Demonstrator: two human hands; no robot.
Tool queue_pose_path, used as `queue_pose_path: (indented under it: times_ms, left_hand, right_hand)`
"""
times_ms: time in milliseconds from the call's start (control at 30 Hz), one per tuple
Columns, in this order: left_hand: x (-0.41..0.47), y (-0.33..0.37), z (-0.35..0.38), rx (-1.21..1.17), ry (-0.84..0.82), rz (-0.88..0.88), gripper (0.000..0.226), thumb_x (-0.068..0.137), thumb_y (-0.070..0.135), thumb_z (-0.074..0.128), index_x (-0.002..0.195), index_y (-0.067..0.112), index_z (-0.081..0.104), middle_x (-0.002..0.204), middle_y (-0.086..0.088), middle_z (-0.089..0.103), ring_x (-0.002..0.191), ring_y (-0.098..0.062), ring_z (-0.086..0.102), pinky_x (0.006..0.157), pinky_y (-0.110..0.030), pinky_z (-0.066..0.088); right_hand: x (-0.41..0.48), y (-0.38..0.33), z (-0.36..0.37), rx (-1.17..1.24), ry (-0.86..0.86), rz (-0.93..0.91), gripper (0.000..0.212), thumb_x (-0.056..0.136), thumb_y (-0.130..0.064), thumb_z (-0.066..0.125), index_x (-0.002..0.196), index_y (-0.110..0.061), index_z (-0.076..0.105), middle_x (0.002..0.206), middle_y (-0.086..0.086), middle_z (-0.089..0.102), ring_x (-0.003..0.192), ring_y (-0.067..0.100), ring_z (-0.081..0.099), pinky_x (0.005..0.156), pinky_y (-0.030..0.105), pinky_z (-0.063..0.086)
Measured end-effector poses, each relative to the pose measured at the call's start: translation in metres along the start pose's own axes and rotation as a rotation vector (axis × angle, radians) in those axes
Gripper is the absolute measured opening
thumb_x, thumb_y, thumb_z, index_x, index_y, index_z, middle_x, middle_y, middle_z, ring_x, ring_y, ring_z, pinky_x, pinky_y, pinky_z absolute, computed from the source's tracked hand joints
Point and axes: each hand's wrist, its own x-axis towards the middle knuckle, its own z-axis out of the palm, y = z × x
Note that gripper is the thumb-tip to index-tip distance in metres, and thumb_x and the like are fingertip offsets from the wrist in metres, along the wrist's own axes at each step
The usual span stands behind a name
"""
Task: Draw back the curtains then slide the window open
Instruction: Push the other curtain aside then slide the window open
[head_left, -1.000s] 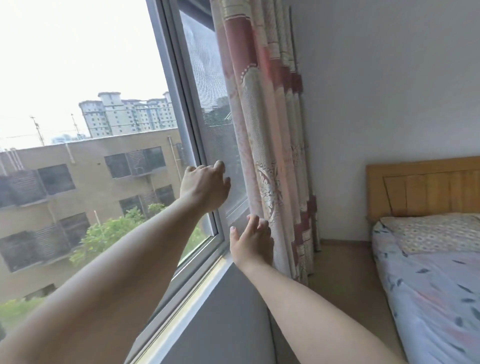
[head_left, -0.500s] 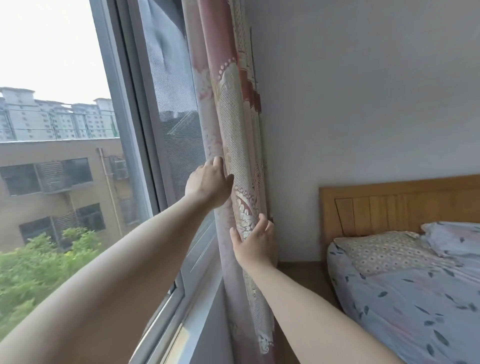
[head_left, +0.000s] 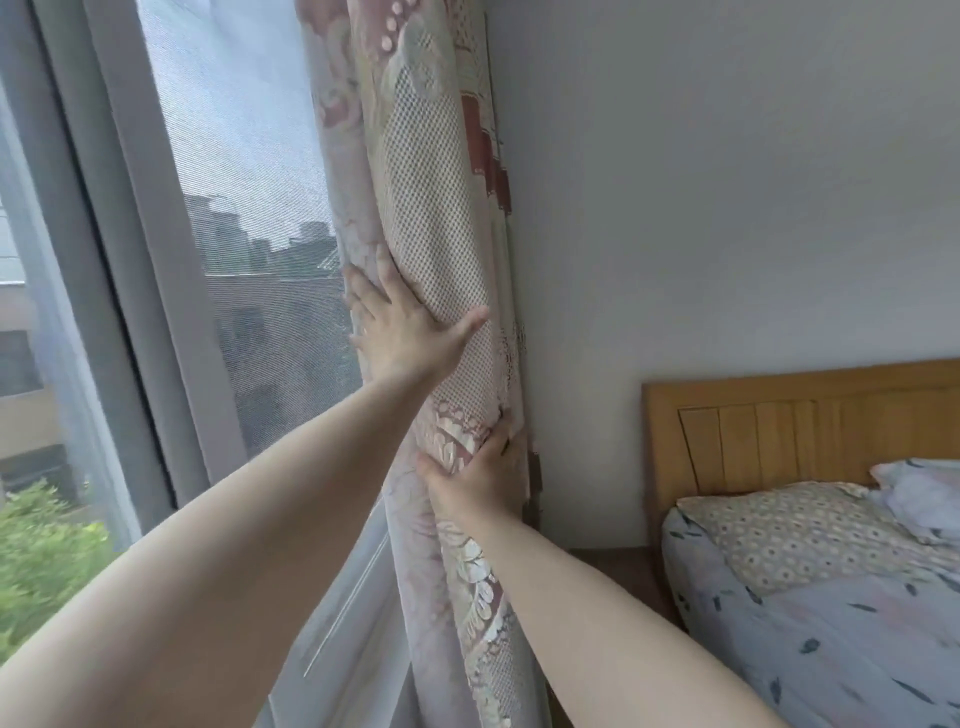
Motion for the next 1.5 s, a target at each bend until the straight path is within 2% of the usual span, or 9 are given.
queue_pose_path:
  times_ms: [267, 400, 467, 600, 767, 900, 1033, 1300, 1500]
  left_hand:
    - [0.098, 0.004, 0.114, -0.264, -0.003, -0.236, 0.140, 0.064, 0.063, 0.083, 0.154, 0.029, -0.019, 0.163, -0.023, -0.008, 0.139, -0.041, 0.038, 0.103, -0.048, 0.047]
    - [0.148, -0.017, 0.165, -0.321, -0.027, -0.328, 0.134, 0.068, 0.059, 0.082, 0.156, 0.027, -0.014, 0.144, -0.008, 0.050, 0.112, -0.031, 0.063, 0.088, -0.048, 0.057]
    - [0.169, -0.021, 0.185, -0.313, -0.017, -0.315, 0.132, 0.068, 0.060, 0.081, 0.157, 0.027, -0.010, 0.128, -0.004, 0.061, 0.099, -0.027, 0.067, 0.081, -0.046, 0.059]
    - [0.208, -0.030, 0.239, -0.283, 0.005, -0.266, 0.128, 0.066, 0.061, 0.080, 0.157, 0.031, -0.004, 0.128, -0.002, 0.061, 0.100, -0.027, 0.067, 0.083, -0.045, 0.058]
    - [0.267, -0.046, 0.314, -0.263, 0.047, -0.192, 0.119, 0.071, 0.063, 0.074, 0.156, 0.033, -0.003, 0.122, -0.004, 0.062, 0.103, -0.030, 0.065, 0.085, -0.046, 0.056]
    - [0.324, -0.057, 0.369, -0.226, 0.046, -0.151, 0.117, 0.073, 0.064, 0.070, 0.157, 0.031, -0.004, 0.119, -0.006, 0.064, 0.101, -0.032, 0.066, 0.084, -0.045, 0.055]
    - [0.370, -0.070, 0.430, -0.243, 0.032, -0.118, 0.117, 0.075, 0.061, 0.072, 0.157, 0.028, -0.004, 0.142, -0.002, 0.052, 0.115, -0.033, 0.061, 0.090, -0.047, 0.050]
    - [0.442, -0.081, 0.540, -0.310, 0.033, -0.078, 0.116, 0.069, 0.064, 0.071, 0.156, 0.030, 0.002, 0.127, 0.002, 0.061, 0.116, -0.029, 0.059, 0.094, -0.046, 0.052]
    - [0.498, -0.079, 0.630, -0.310, 0.083, -0.072, 0.113, 0.073, 0.062, 0.070, 0.157, 0.026, 0.004, 0.127, 0.000, 0.062, 0.115, -0.026, 0.060, 0.090, -0.035, 0.048]
  right_hand:
    - [0.134, 0.012, 0.048, -0.007, -0.075, -0.001, 0.132, 0.068, -0.065, 0.073, 0.155, -0.023, -0.017, 0.162, 0.015, -0.018, 0.144, 0.036, 0.028, 0.105, 0.043, 0.041]
    - [0.193, 0.025, 0.063, -0.076, -0.122, 0.039, 0.130, 0.071, -0.063, 0.073, 0.154, -0.025, -0.019, 0.164, 0.015, -0.010, 0.133, 0.034, 0.048, 0.092, 0.036, 0.048]
    - [0.219, 0.030, 0.069, -0.100, -0.138, 0.048, 0.129, 0.072, -0.067, 0.071, 0.154, -0.025, -0.020, 0.165, 0.015, 0.000, 0.126, 0.033, 0.055, 0.085, 0.033, 0.051]
    - [0.284, 0.052, 0.092, -0.123, -0.163, 0.089, 0.126, 0.074, -0.069, 0.067, 0.154, -0.023, -0.019, 0.159, 0.014, 0.029, 0.126, 0.034, 0.055, 0.091, 0.038, 0.050]
    - [0.374, 0.071, 0.128, -0.140, -0.139, 0.085, 0.121, 0.076, -0.067, 0.065, 0.156, -0.021, -0.013, 0.130, 0.008, 0.062, 0.114, 0.033, 0.062, 0.087, 0.039, 0.051]
    - [0.452, 0.079, 0.157, -0.157, -0.114, 0.084, 0.117, 0.078, -0.065, 0.064, 0.156, -0.018, -0.009, 0.130, 0.005, 0.064, 0.115, 0.032, 0.062, 0.086, 0.038, 0.050]
    - [0.522, 0.102, 0.191, -0.174, -0.104, 0.080, 0.113, 0.082, -0.062, 0.062, 0.156, -0.014, -0.009, 0.130, 0.007, 0.063, 0.117, 0.033, 0.061, 0.092, 0.040, 0.050]
    - [0.633, 0.143, 0.220, -0.169, -0.057, 0.056, 0.101, 0.084, -0.061, 0.061, 0.156, -0.019, 0.003, 0.124, 0.007, 0.066, 0.112, 0.033, 0.063, 0.089, 0.039, 0.048]
    - [0.735, 0.183, 0.242, -0.190, -0.069, -0.003, 0.075, 0.086, -0.063, 0.055, 0.133, -0.010, 0.033, 0.116, 0.009, 0.067, 0.105, 0.036, 0.065, 0.082, 0.043, 0.052]
